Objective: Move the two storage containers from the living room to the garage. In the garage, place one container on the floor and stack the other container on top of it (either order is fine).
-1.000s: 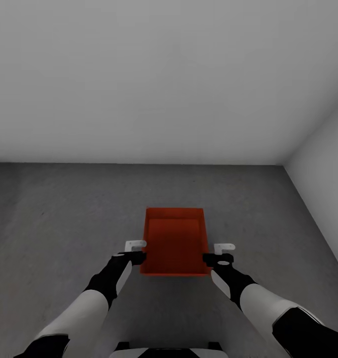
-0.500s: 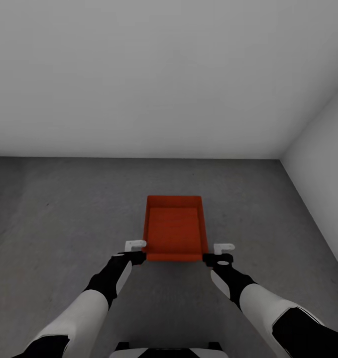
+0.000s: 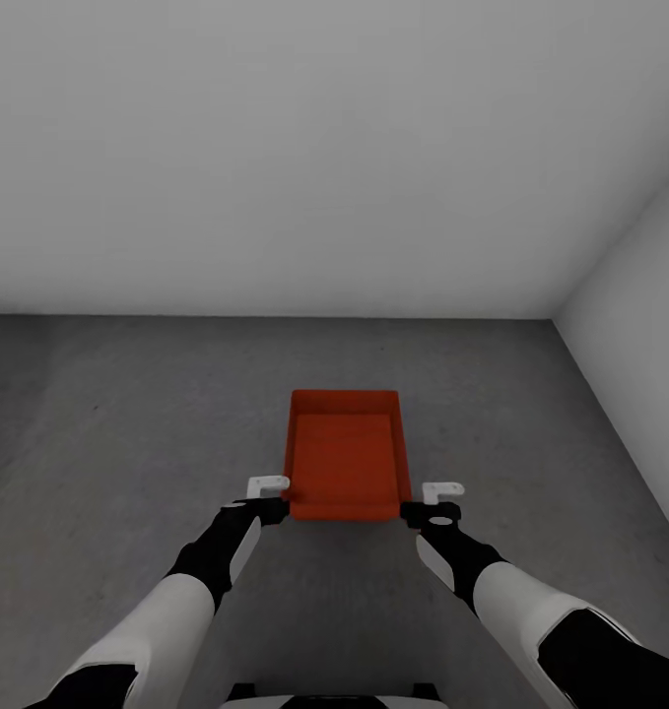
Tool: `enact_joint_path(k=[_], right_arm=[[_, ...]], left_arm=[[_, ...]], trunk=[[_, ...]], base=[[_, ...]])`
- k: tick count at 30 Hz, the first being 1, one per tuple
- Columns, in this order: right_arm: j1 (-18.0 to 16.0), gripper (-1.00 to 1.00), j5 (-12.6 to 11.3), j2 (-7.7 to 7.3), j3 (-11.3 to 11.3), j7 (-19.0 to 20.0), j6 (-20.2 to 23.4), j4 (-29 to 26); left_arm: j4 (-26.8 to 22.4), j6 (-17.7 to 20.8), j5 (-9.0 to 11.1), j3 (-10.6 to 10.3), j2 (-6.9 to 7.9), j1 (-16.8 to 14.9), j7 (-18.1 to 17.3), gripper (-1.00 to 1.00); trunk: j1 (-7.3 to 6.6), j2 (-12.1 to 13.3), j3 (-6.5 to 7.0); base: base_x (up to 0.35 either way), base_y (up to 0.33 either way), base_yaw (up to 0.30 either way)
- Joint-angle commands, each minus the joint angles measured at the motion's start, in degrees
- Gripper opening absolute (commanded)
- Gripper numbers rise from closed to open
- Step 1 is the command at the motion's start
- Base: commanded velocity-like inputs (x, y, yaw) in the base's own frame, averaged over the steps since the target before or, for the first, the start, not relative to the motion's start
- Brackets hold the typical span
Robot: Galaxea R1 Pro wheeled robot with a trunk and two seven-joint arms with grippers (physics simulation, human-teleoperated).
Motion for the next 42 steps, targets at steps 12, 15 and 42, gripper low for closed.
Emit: enact_joint_path(k=[12, 15, 42], right_arm=[[-0.04, 1.0, -0.39, -0.16, 0.47, -0.36, 0.18, -0.05], [-0.04, 1.0, -0.39, -0.22, 0.45, -0.36, 0.18, 0.0], [6.13, 1.0, -0.4, 0.25, 0.48, 0.78, -3.95, 13.72]], left_arm=[[-0.1, 0.32, -0.34, 0.33, -0.07, -0.01, -0.05, 1.0], [-0.05, 0.32, -0.34, 0.33, -0.02, -0.01, -0.08, 1.0], [24.95, -6.55, 3.12, 0.54, 5.34, -0.01, -0.36, 1.0]], trunk=[[0.03, -0.07, 1.0], [0.03, -0.07, 1.27], [0.03, -0.07, 2.4]], base=[[0.0, 0.0, 0.0], [0.0, 0.0, 0.0], [0.0, 0.0, -0.009]])
